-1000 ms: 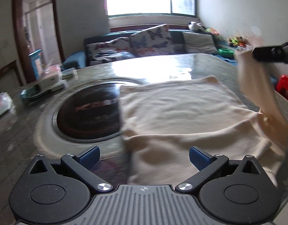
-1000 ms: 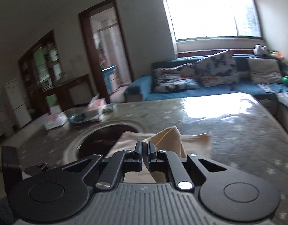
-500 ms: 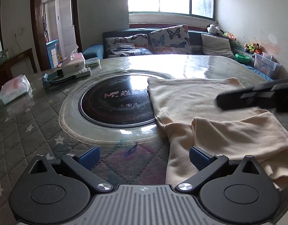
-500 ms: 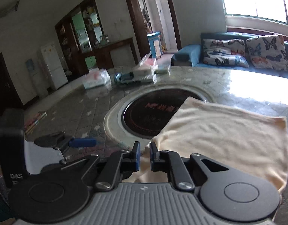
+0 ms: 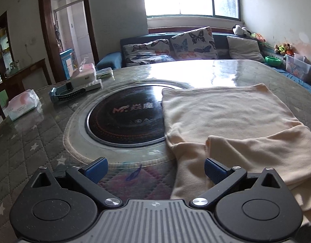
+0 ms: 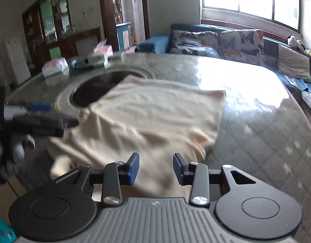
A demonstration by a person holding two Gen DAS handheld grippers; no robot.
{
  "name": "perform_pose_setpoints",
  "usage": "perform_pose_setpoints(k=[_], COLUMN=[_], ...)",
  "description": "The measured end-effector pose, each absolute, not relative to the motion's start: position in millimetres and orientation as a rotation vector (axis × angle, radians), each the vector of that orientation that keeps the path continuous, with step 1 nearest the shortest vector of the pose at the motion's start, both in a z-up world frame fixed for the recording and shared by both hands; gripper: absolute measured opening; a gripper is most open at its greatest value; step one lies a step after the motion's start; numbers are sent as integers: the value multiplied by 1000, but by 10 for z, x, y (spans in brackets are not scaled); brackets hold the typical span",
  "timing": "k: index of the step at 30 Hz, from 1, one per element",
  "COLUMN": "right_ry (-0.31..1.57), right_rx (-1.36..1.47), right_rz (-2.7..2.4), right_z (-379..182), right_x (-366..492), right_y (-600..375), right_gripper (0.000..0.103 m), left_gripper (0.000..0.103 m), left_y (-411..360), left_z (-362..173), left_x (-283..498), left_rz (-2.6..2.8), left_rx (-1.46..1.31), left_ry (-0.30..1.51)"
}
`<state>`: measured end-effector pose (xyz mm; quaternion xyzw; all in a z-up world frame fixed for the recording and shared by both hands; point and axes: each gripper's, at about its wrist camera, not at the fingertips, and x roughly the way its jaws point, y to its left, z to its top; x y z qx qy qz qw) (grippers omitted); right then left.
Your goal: Fold clothes
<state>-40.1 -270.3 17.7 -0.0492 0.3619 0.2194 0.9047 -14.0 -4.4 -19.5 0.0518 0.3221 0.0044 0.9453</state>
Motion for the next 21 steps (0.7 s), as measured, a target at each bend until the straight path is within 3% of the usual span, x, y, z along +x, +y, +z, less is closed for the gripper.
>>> perform_pose_setpoints(k=[5,17,21], right_ry=[798,679,687], right_rx=[-123,-47,-16], right_rz=[468,440,432], right_z=[-36,172,106], right_x=[-468,-65,-22], right_y=[-2734,-2785,-2785], right_gripper=[37,37,37], left_gripper=[103,102,88], left_y=[-124,-261,-292], left_z=[-135,-116,-119], left_x=[-188,-357,-419], left_rz=[-47,-134,-186], left_rx=[125,158,169], left_ry=[649,589,574])
